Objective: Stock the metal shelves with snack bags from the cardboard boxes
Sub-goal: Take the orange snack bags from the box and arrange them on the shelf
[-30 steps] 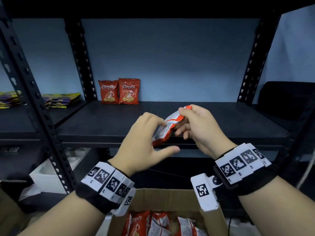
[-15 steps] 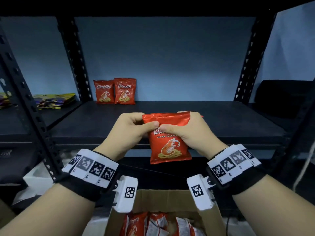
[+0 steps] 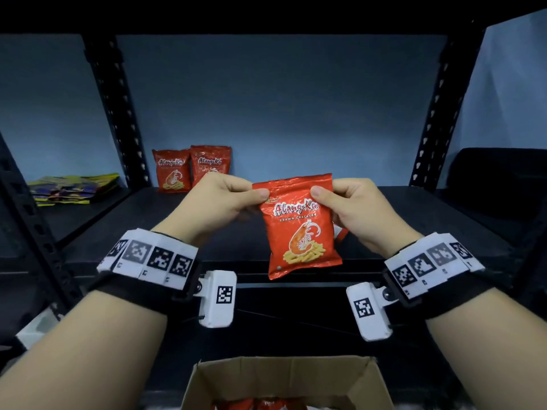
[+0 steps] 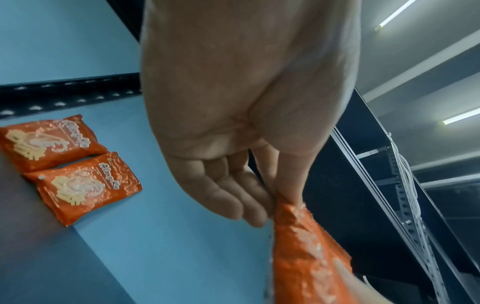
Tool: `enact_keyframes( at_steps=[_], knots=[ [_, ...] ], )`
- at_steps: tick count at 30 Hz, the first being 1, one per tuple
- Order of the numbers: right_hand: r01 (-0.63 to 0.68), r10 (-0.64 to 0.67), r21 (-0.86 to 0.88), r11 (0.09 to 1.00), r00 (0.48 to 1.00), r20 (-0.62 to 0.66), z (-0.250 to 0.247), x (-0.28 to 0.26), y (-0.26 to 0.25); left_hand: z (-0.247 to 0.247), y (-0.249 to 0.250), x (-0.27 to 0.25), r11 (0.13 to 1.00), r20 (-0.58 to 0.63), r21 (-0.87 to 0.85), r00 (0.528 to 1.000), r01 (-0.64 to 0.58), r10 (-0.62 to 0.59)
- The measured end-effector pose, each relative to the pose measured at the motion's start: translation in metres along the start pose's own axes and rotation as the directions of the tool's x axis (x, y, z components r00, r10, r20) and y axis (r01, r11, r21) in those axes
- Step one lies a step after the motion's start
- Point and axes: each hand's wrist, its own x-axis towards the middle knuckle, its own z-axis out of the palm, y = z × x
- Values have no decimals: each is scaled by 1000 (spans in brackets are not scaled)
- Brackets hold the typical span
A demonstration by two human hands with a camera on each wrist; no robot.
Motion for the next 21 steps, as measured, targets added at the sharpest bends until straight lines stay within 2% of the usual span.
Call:
enact_keyframes(
  at_steps=[4, 7, 9, 12, 13, 15, 17, 19, 21],
  knots=[
    [28, -27, -124, 992, 1000, 13, -5, 12, 15, 1, -12, 14, 999, -60, -33, 998, -20, 18],
    [9, -10, -97, 995, 1000, -8, 1, 18, 24, 7, -21, 18, 997, -87, -71, 996, 20, -27],
    [16, -17, -53, 998, 1000, -21, 6, 21, 29, 13, -21, 16, 990, -21, -115, 996, 86, -89],
    [2, -1, 39, 999, 1000, -15, 11, 22, 31, 18, -28, 13, 983, 185, -78, 971, 165, -149],
    [-3, 4, 75, 997, 1000, -13, 12, 21, 30, 20, -32, 13, 985, 203, -69, 969, 160, -143],
    [-8, 12, 91, 996, 999, -37, 11, 21, 30, 20, -41, 12, 983, 145, -71, 976, 172, -161],
    [10, -18, -64, 998, 993, -119, 4, 21, 35, 18, -50, 13, 970, 45, -115, 976, 215, -211],
    [15, -76, -314, 949, 980, -183, -7, 18, 44, 13, -63, 14, 953, -37, -164, 964, 256, -265],
    [4, -81, -527, 850, 989, -124, -19, 13, 52, 8, -74, 15, 941, -99, -189, 948, 282, -303]
  ],
)
